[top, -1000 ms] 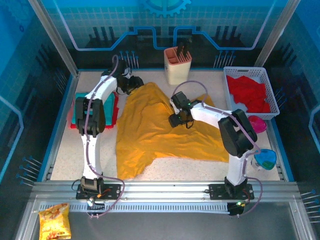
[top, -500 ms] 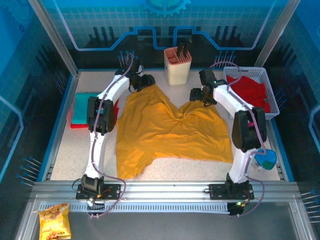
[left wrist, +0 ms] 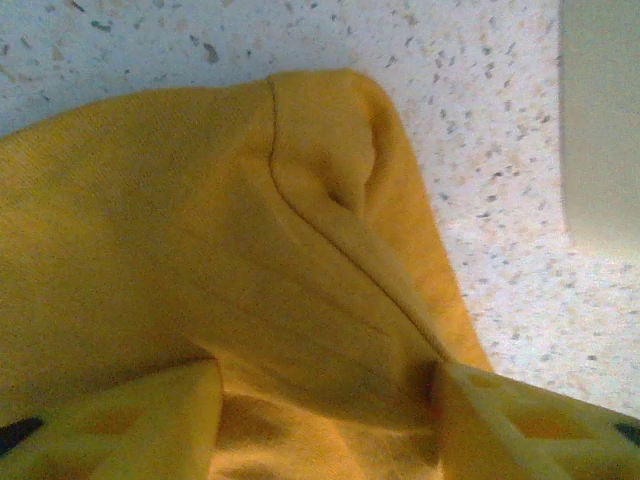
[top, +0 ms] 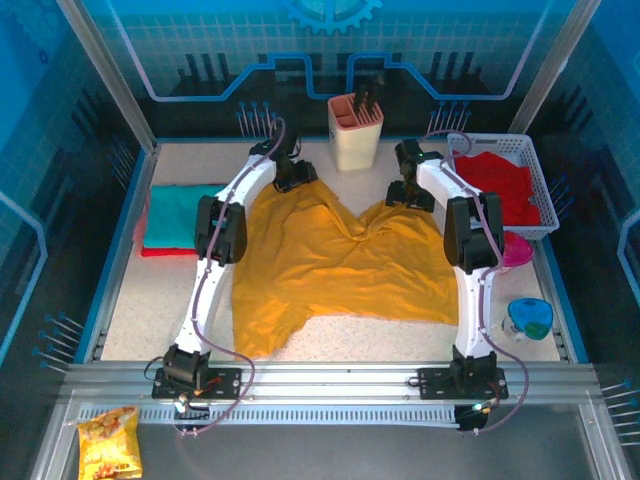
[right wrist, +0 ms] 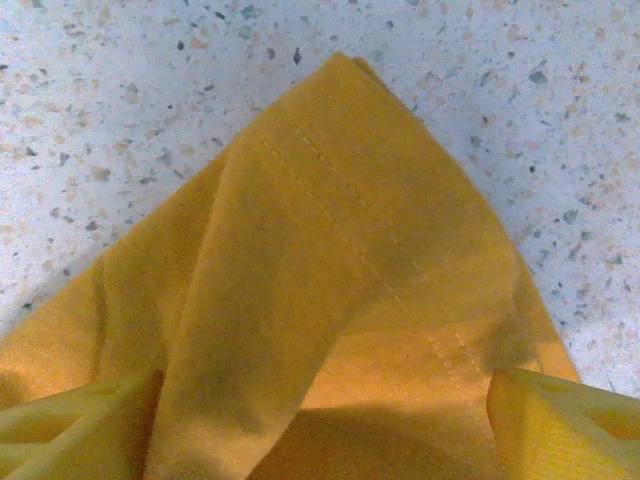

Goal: Fold and stack the t-shirts

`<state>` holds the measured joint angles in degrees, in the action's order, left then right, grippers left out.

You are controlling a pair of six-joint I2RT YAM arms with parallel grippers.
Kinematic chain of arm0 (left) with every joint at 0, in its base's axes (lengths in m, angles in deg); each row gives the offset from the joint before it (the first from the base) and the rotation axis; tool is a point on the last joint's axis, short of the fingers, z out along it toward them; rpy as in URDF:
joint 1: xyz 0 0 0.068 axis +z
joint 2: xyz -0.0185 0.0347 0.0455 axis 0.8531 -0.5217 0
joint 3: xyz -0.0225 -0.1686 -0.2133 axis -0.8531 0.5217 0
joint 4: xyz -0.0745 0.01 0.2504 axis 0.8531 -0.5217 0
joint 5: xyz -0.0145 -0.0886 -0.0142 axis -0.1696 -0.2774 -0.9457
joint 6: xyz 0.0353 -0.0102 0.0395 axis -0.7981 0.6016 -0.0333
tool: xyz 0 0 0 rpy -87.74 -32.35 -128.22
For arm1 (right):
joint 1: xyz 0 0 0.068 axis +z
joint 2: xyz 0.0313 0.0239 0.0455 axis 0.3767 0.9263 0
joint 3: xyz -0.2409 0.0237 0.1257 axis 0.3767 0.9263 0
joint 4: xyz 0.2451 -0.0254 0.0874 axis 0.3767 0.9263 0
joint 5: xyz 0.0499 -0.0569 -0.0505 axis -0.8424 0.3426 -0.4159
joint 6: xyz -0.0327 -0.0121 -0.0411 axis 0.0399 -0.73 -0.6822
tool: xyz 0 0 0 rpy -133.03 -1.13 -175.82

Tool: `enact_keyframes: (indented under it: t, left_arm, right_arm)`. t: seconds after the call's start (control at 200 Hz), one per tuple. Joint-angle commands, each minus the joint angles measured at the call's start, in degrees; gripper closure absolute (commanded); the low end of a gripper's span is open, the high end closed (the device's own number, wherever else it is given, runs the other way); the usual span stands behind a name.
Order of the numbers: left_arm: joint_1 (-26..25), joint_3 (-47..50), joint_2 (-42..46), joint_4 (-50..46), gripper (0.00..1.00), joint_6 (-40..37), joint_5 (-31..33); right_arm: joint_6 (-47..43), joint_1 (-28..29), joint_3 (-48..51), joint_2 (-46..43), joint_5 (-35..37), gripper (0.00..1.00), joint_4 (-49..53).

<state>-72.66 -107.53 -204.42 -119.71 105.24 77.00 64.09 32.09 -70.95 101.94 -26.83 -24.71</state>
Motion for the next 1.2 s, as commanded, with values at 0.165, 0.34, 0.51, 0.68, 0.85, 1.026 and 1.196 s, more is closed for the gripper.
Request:
enact_keyframes:
  t: [0.165, 0.34, 0.51, 0.68, 0.85, 1.026, 1.196]
  left_arm:
    - [0.23, -3.49, -1.15, -3.43, 0.88, 1.94, 1.71]
    - [0.9, 3.42, 6.46, 0.15, 1.0, 1.58, 2.78]
    - [2.48, 19.51, 21.7, 7.5, 1.0, 1.09, 4.74]
    - [3.43, 38.38, 36.71, 14.28, 1.0, 1.71, 5.28]
    - [2.95, 61.99, 49.92, 24.51, 1.0, 7.46, 4.06]
    - [2.64, 84.53, 59.61, 35.1, 0.97, 13.92, 5.75]
    - [1.65, 88.51, 60.92, 32.03, 0.54, 15.47, 3.6]
  right_arm:
    - [0.26, -0.8, -2.24, 0.84, -0.94, 0.65, 0.66]
    - [0.94, -1.19, 4.37, -6.75, -0.01, 0.98, -6.35]
    - [1.39, -1.79, 16.44, -18.76, -0.5, 1.0, -15.86]
    - [1.93, -1.96, 26.82, -28.63, -0.66, 1.0, -19.62]
    - [4.73, -1.86, 36.77, -35.96, -0.48, 1.0, -18.88]
    - [7.39, -1.7, 48.64, -43.53, 1.33, 0.96, -19.41]
    - [7.08, -1.74, 53.99, -42.94, -1.97, 0.69, -18.33]
